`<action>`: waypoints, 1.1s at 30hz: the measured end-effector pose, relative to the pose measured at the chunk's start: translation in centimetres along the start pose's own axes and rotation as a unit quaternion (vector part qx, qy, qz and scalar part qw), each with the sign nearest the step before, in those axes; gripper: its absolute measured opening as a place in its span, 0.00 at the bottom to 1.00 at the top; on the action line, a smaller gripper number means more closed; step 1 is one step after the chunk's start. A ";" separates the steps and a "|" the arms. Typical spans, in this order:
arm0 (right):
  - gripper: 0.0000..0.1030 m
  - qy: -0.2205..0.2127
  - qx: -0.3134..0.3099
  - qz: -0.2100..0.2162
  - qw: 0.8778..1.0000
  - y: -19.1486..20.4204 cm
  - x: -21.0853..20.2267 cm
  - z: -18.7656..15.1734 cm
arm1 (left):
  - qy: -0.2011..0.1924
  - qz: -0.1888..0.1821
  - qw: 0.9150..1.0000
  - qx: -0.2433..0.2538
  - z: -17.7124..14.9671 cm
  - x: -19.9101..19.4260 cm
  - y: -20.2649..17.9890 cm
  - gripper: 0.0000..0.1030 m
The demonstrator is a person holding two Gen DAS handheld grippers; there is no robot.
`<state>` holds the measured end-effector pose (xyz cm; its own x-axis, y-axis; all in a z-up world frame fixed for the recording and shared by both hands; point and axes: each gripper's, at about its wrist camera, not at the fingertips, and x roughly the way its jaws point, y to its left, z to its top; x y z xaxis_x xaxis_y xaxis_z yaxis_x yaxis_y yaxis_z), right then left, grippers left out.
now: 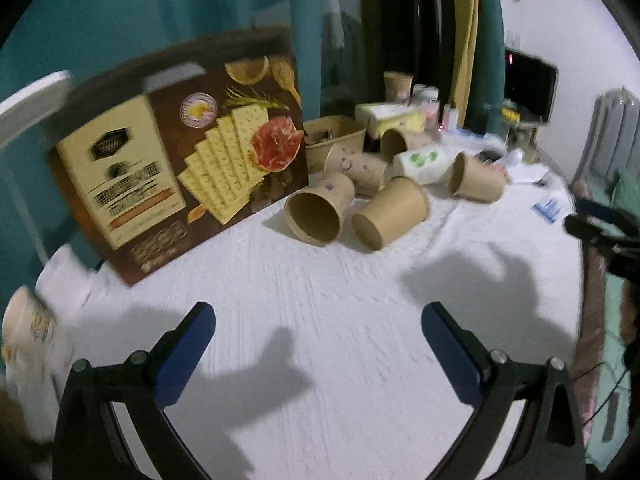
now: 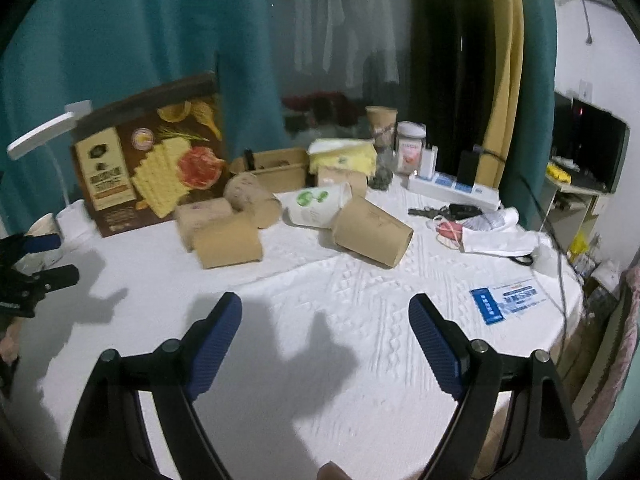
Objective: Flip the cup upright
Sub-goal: 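Move the left gripper to the cartoon-printed paper cup and close on it, then lift the cartoon cup with the left gripper and carry it across the table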
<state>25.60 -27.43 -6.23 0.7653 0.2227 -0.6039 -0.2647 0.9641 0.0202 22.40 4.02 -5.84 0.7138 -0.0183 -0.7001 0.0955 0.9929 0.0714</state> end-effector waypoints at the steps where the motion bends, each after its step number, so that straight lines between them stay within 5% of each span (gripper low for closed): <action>1: 0.81 0.003 0.003 0.001 1.000 -0.2 0.7 0.3 | 0.004 0.001 1.000 0.007 0.8 1.2 0.2 1.00; 12: 0.81 0.042 0.056 -0.008 0.998 -4.4 6.4 0.7 | 0.038 -0.005 0.998 0.043 7.8 12.8 0.6 0.99; 19: 0.81 0.053 0.076 -0.012 0.996 -5.6 6.7 -0.7 | 0.080 -0.043 0.995 0.029 10.1 18.2 1.7 0.81; 26: 0.81 0.049 0.085 -0.014 0.995 -6.0 5.9 -1.2 | 0.121 -0.087 0.988 0.025 9.9 19.9 2.1 0.63; 33: 0.81 0.038 0.081 -0.009 0.996 -5.2 4.0 -1.3 | 0.104 -0.083 0.991 0.020 9.8 17.6 2.3 0.60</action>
<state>29.27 -31.76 -9.74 0.7213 0.1995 -0.6633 -0.1486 0.9799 0.1332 41.98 4.82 -11.08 0.5284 -0.1521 -0.8352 0.2299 0.9727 -0.0316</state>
